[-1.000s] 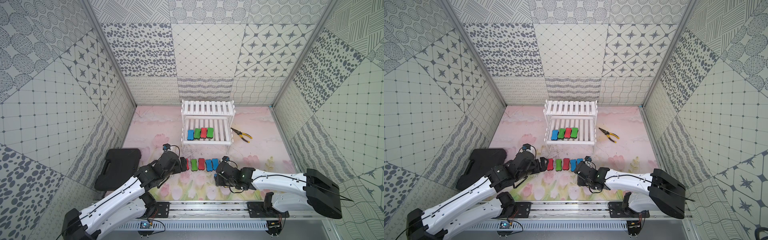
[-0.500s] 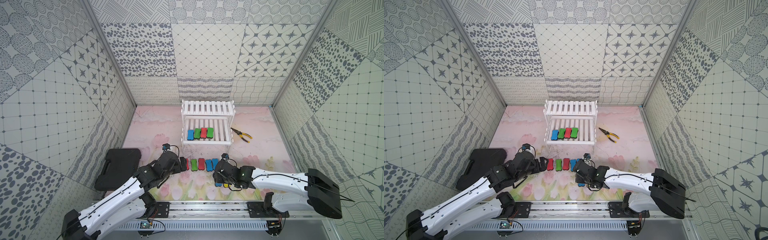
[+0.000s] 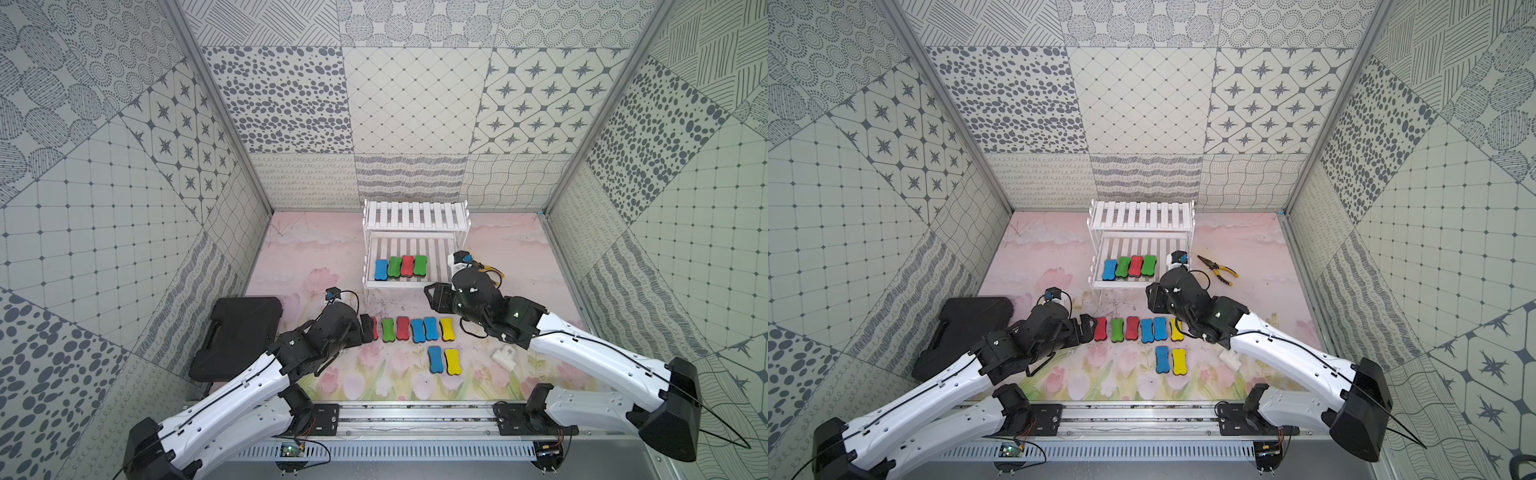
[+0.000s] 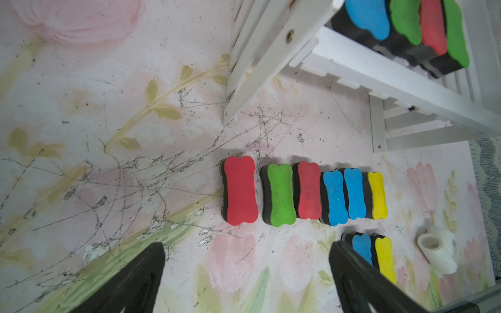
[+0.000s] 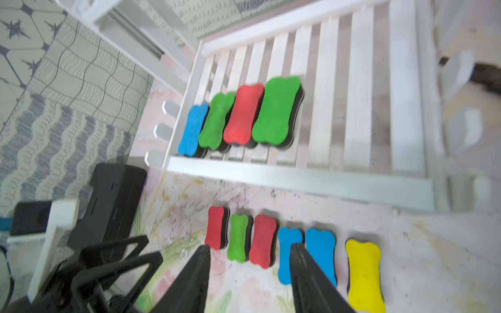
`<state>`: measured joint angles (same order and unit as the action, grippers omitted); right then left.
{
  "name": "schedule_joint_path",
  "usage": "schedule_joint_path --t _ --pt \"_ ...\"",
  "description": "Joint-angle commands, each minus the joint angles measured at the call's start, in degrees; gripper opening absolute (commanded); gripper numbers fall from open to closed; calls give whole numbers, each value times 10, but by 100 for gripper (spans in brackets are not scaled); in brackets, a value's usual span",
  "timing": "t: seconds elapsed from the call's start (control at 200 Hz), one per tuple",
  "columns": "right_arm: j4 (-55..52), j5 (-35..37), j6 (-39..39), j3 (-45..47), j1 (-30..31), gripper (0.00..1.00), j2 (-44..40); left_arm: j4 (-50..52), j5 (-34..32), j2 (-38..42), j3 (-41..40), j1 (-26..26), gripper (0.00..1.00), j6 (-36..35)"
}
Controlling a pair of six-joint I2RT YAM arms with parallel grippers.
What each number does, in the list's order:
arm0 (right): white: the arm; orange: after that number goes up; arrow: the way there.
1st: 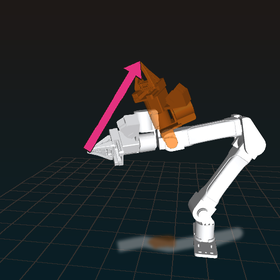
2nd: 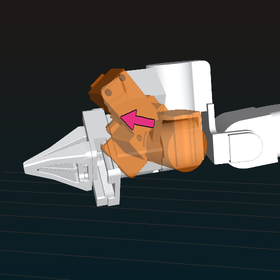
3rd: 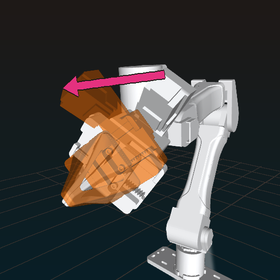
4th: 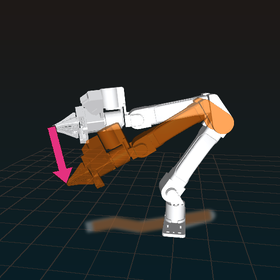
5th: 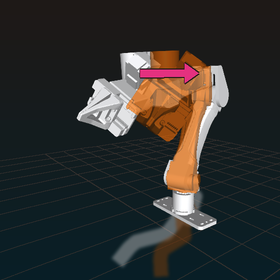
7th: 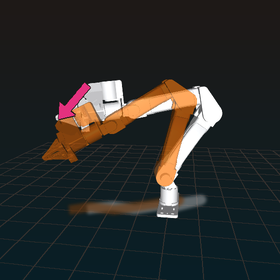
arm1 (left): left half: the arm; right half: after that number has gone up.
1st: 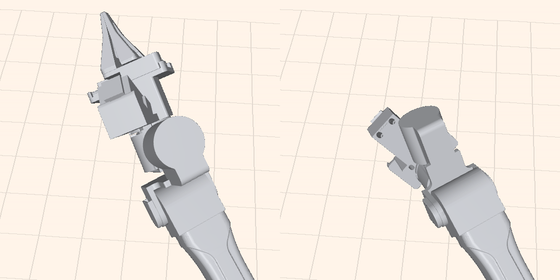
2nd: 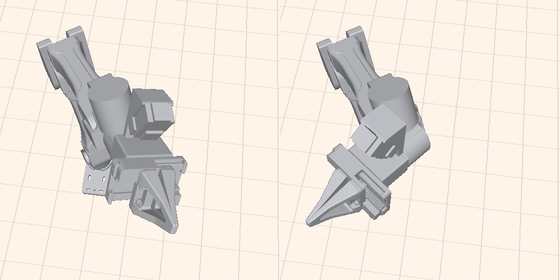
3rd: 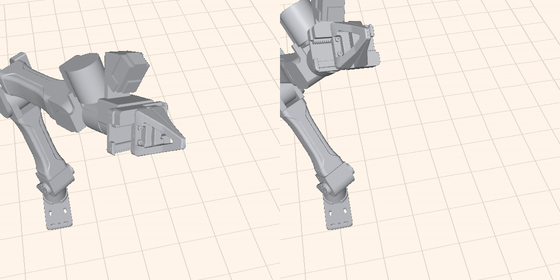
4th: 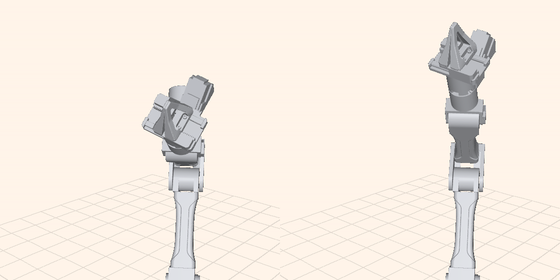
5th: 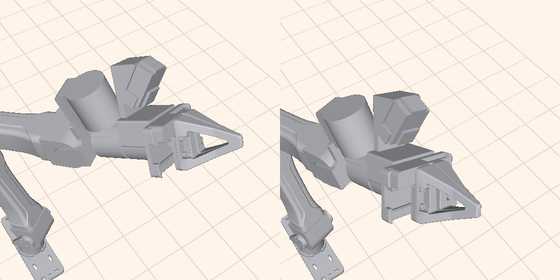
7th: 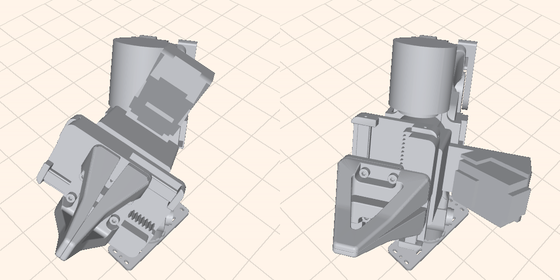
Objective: Remove the whiteboard erasers from the shelf
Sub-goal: Place the whiteboard eraser at the center of the board, then pick up the whiteboard eraser from the shelf.
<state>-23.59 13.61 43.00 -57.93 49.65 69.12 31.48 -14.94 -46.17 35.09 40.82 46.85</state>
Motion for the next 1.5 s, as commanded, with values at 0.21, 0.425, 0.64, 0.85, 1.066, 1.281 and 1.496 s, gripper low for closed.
schedule_joint_path --t 0.21,0.425,0.64,0.85,1.066,1.281,1.496 --pt "39 17 -58 -88 -48 48 136 4 7 7 9 -3 100 0" --pt "60 0 -54 -98 -65 48 186 10 3 20 7 -4 99 1" --pt "82 -32 -35 -81 -83 49 201 11 2 23 6 -5 99 1" --pt "66 -22 -34 -75 -90 47 194 14 2 24 6 -5 99 2" --pt "27 -16 -55 -78 -95 46 187 15 0 28 4 -5 99 1" --pt "5 -3 -80 -89 -97 46 181 13 0 26 2 -7 99 2" --pt "-2 1 -106 -102 -97 49 156 9 3 25 -2 -7 100 2"
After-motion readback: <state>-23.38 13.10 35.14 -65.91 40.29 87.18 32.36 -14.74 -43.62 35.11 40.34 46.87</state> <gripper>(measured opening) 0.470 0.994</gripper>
